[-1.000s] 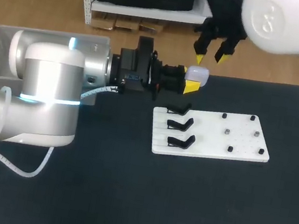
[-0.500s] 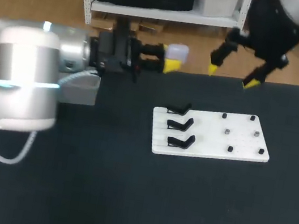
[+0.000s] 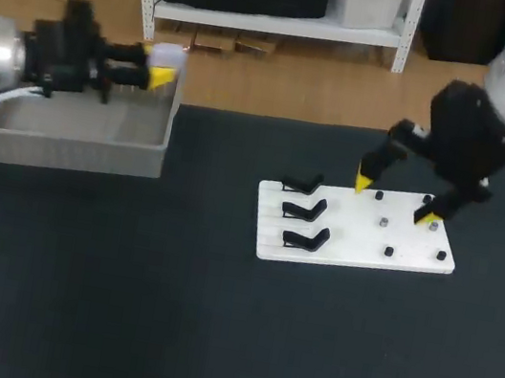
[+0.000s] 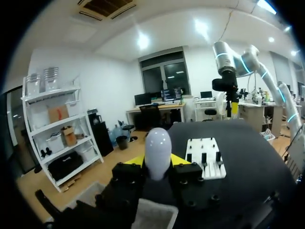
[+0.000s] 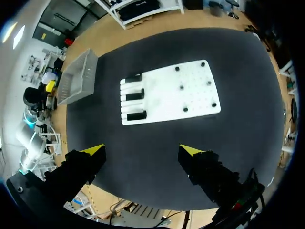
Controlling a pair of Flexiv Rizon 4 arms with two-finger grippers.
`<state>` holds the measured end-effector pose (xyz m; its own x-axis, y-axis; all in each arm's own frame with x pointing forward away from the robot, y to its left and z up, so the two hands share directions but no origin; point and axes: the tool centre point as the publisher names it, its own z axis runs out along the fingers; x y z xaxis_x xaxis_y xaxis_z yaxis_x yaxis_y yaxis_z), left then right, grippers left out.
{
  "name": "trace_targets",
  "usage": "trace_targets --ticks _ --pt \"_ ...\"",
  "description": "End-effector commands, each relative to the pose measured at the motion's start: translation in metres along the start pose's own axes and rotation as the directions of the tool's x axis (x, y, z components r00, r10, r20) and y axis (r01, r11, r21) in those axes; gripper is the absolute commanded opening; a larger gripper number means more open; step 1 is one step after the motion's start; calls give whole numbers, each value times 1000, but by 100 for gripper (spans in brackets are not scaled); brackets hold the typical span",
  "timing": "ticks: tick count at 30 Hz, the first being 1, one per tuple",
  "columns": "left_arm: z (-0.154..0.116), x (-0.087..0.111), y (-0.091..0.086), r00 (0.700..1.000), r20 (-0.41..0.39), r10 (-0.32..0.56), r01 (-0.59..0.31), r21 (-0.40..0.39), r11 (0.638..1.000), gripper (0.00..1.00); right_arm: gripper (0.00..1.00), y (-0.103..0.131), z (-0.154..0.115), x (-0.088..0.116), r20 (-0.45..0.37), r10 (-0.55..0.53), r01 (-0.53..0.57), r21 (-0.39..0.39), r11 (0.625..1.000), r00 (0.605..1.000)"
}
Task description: Pick up each earbud case from the left stands, insert the matching earbuds, close the lid, and place the case in the box.
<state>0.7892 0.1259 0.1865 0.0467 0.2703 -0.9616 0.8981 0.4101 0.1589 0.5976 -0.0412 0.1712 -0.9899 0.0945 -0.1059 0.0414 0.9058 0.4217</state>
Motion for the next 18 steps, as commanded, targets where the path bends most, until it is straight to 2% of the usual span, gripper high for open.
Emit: trace_targets --ticks 1,8,14,18 --pt "-34 32 24 1000 0 -24 24 14 1000 0 100 -5 -4 15 165 36 -38 6 999 986" --pt "-45 84 54 995 -9 -100 99 -41 994 0 100 -7 -6 32 221 100 -104 7 995 970" --pt "-33 119 69 983 -71 -167 164 -42 985 0 100 -2 -1 42 215 116 -122 11 993 970" --pt "-29 132 74 974 -94 -207 202 -53 978 0 100 -1 1 46 206 121 -128 19 992 971"
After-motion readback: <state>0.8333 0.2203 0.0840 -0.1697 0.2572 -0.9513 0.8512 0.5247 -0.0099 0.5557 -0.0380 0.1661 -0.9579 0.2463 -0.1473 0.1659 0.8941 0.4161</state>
